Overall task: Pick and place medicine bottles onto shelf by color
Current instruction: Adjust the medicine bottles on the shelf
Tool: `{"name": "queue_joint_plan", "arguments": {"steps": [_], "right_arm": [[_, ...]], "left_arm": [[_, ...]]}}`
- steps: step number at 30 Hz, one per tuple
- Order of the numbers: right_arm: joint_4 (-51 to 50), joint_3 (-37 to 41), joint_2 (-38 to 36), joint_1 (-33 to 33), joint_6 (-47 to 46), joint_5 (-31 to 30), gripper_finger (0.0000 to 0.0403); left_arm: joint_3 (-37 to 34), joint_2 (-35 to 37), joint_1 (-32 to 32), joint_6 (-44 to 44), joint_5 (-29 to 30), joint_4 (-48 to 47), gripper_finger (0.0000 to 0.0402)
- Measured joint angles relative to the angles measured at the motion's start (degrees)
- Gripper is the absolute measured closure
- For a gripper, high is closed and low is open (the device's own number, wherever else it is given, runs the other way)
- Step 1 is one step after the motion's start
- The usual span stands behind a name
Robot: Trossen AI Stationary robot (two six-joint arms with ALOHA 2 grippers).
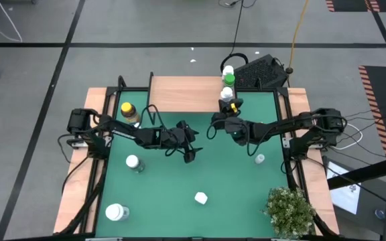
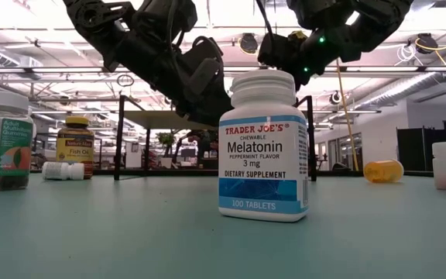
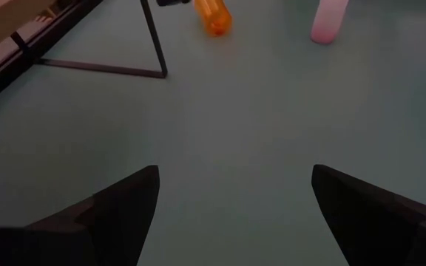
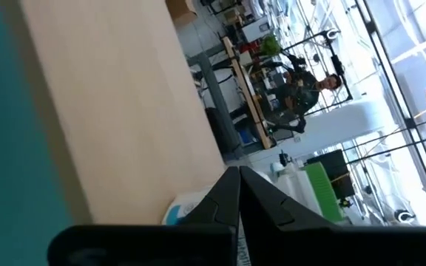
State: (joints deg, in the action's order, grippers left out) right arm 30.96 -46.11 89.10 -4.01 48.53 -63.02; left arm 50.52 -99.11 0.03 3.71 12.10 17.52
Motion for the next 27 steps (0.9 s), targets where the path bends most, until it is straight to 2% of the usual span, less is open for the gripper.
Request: {"name": "queue_joint_plan", "arguments": {"steps": [27], "right_arm": [[-2.6,0.0,0.0,-1.8,-1.4,0.1,0.0403]], "left_arm": [[0.0,0.0,0.0,1.5,0.0,-0.7,0.0046]]}}
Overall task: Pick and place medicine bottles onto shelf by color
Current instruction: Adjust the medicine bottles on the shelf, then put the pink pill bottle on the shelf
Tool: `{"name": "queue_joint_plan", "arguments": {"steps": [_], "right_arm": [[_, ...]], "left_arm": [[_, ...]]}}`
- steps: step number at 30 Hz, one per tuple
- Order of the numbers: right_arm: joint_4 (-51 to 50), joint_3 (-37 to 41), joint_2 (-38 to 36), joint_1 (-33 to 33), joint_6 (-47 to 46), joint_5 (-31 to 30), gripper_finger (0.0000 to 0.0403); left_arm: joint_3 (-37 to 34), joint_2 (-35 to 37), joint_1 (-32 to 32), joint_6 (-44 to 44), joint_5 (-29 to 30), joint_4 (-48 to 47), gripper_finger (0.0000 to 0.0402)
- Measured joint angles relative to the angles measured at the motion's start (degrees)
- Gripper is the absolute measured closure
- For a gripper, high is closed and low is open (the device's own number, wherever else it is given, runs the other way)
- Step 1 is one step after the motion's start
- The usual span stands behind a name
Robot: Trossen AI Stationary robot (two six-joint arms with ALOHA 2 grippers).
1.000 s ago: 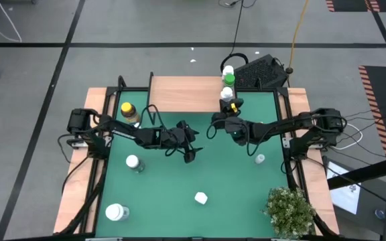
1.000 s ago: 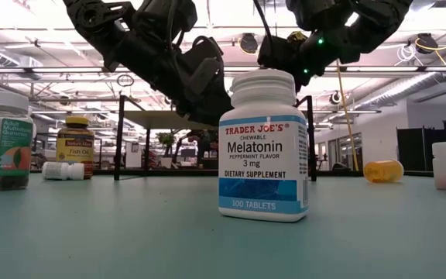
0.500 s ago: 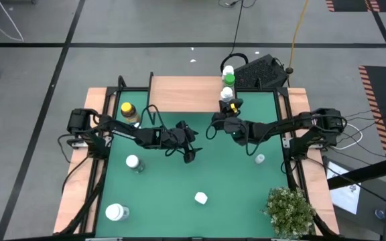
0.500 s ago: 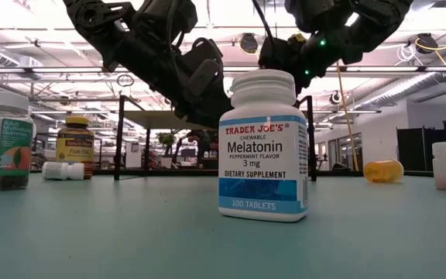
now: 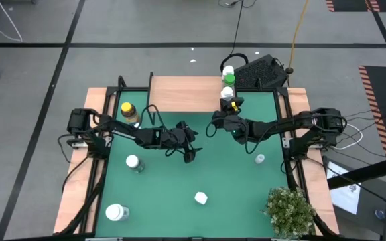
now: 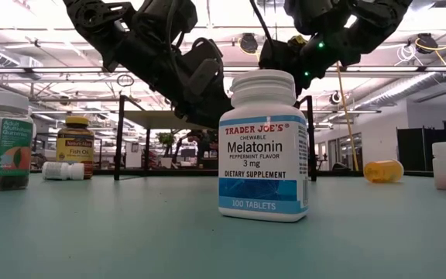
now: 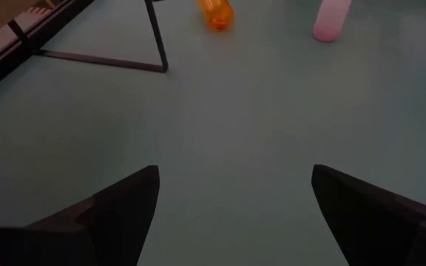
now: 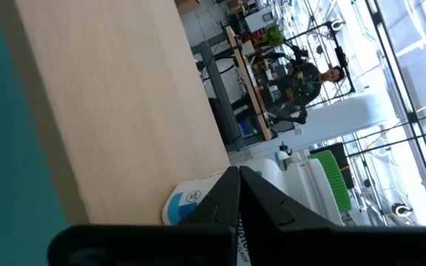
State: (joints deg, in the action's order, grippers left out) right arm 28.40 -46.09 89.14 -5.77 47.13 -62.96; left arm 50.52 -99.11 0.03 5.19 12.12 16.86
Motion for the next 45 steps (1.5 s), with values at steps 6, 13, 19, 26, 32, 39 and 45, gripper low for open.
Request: {"name": "queue_joint_plan", "arguments": {"steps": [6,13,19,26,32,39,45], "right_arm": [[0.0,0.0,0.0,-1.8,0.1,1.6,0.0403],[0.0,0.0,-0.1,-0.6,0.5,1.7,0.0403],[-1.2,0.1,-2.6,3.1,1.1,3.6,0.0403],[-12.3,0.0,-12.1,6.0,-6.7,11.6,0.0403],[-30.6,0.0,-25.3,5.1,-27.7,30.5,0.0403],[-51.8,0.0,-38.1,3.2,-45.9,48.0,0.0398],[-63.4,0.0,-43.7,4.0,-60.1,58.4,0.0362]], "left_arm": [[0.0,0.0,0.0,0.0,0.0,0.1,0.0046],[0.0,0.0,0.0,0.0,0.0,0.2,0.0046],[0.0,0.0,0.0,-0.4,0.0,0.3,0.0046],[0.0,0.0,0.1,-1.6,0.0,2.2,0.0046],[0.0,0.0,-0.1,-1.7,0.0,4.7,0.0046],[0.0,0.0,-0.5,-2.9,0.0,6.2,0.0046],[0.0,0.0,-1.4,-7.3,-0.1,8.5,0.0046]]}}
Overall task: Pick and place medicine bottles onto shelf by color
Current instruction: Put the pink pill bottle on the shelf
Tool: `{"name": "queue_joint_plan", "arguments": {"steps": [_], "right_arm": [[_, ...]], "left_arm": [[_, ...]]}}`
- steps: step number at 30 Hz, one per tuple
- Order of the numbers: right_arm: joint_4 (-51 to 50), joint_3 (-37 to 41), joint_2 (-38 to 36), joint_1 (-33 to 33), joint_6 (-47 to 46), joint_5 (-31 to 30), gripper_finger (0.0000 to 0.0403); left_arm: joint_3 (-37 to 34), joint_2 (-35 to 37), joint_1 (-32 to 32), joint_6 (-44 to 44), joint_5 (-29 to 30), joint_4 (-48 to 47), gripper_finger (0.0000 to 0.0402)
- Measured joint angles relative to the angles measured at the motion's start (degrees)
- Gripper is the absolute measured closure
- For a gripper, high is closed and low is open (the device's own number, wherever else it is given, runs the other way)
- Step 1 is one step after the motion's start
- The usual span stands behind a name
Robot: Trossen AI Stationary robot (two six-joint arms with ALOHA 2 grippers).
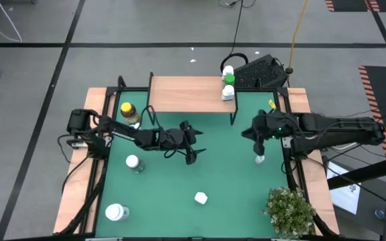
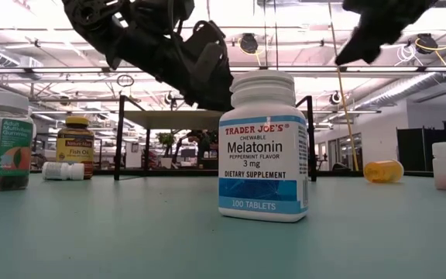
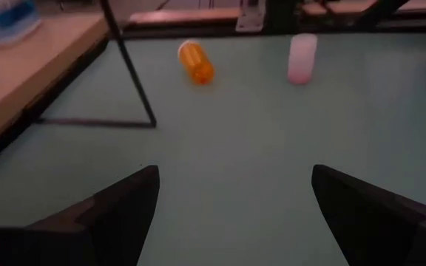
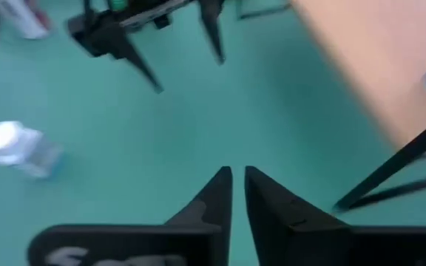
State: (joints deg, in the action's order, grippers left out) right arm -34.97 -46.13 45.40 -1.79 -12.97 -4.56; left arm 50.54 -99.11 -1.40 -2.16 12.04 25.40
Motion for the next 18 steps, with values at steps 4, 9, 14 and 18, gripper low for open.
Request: {"name": "queue_joint_plan", "arguments": {"steps": [4,9,14,18], "right_arm": [[-5.2,0.0,0.4,2.7,-8.8,0.6,0.0319],[-14.0,0.0,3.8,7.2,-17.9,2.6,0.0259],[-23.6,0.0,6.8,11.1,-24.7,6.8,0.021],[-30.9,0.0,8.0,12.6,-27.8,7.7,0.0191]], "left_arm": [[0.0,0.0,0.0,-0.6,-1.8,4.8,0.0046],[0.0,0.0,0.0,-3.1,-6.0,9.4,0.0046],[0.0,0.0,0.2,-5.5,-6.2,9.6,0.0046],[0.0,0.0,0.4,-5.3,-6.2,9.7,0.0046]]}}
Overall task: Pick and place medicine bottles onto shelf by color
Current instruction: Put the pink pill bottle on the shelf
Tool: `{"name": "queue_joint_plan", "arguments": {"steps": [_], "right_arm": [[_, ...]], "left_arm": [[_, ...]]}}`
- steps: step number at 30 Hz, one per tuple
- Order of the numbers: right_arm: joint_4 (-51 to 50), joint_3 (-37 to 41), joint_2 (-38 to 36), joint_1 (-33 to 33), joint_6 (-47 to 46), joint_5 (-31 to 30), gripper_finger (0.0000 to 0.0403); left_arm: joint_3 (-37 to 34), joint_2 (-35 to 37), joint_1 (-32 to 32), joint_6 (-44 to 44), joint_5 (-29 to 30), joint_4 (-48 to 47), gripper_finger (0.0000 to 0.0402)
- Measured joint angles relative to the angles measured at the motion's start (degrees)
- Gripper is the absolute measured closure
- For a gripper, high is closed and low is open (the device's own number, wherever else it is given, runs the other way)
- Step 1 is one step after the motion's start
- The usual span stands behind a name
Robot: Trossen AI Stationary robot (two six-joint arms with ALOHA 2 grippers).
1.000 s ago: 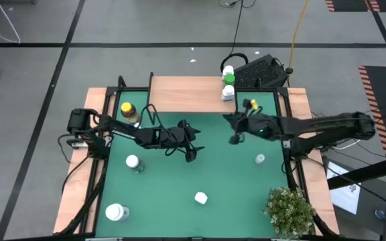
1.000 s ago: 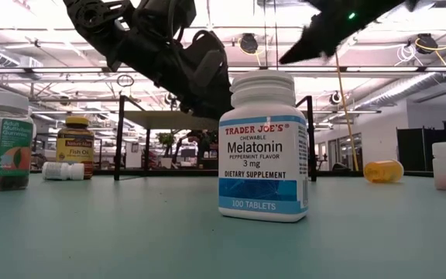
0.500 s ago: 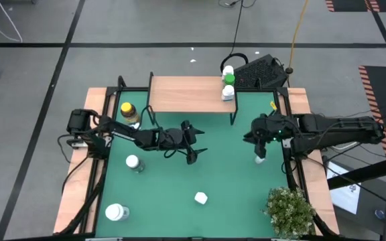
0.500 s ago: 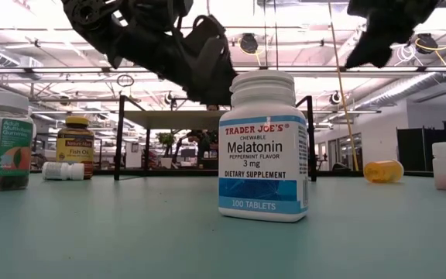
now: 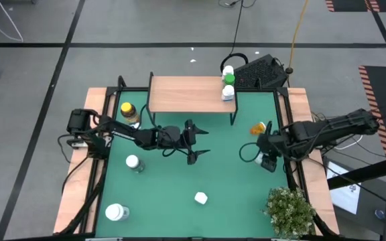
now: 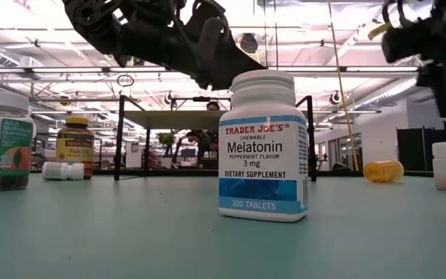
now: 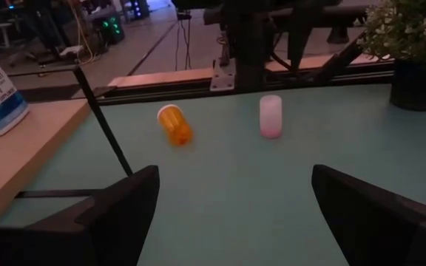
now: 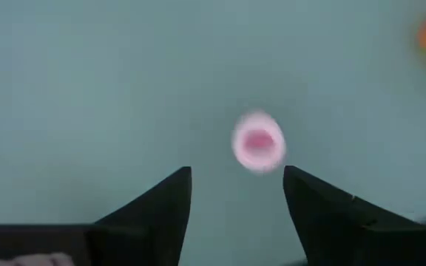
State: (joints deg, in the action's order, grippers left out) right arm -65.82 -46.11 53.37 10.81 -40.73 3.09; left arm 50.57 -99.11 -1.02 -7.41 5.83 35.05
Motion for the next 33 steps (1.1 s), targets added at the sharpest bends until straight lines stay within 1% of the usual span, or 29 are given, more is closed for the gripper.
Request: {"name": "queue_joint_plan", "arguments": {"steps": [3,8,10,13,17,20,27,31,33], "right_arm": [[-1.7,0.0,0.1,0.2,-0.2,-1.4,0.0187],[0.2,0.1,0.1,0.2,0.7,-3.1,0.0186],[2.1,1.0,0.1,0.2,0.7,-3.1,0.0186],[4.0,3.0,0.1,0.2,-2.3,-3.2,0.0188],[4.3,5.8,0.1,0.8,-2.9,-3.0,0.0193],[5.2,7.6,0.1,0.9,-2.4,-3.0,0.0194],[13.1,11.6,0.1,0.9,1.9,-2.9,0.0195],[13.1,12.5,0.1,0.9,3.8,-3.0,0.0197],[12.8,12.5,0.1,0.9,3.9,-3.0,0.0206]], "left_arm": [[0.0,0.0,0.0,0.2,0.0,0.1,0.0046],[0.0,0.0,-0.2,0.5,0.0,-0.2,0.0046],[0.0,0.0,-0.3,0.6,0.0,-0.4,0.0046],[0.0,0.0,-0.3,1.1,0.0,-1.1,0.0046],[0.0,0.0,-0.3,1.1,0.0,-2.4,0.0046],[0.0,0.0,-0.3,1.1,0.0,-2.4,0.0046],[0.0,0.0,-0.3,1.9,0.0,-2.8,0.0046],[0.0,0.0,-0.3,1.6,0.1,-3.4,0.0046],[0.0,0.0,-0.3,0.9,0.1,-3.6,0.0046]]}}
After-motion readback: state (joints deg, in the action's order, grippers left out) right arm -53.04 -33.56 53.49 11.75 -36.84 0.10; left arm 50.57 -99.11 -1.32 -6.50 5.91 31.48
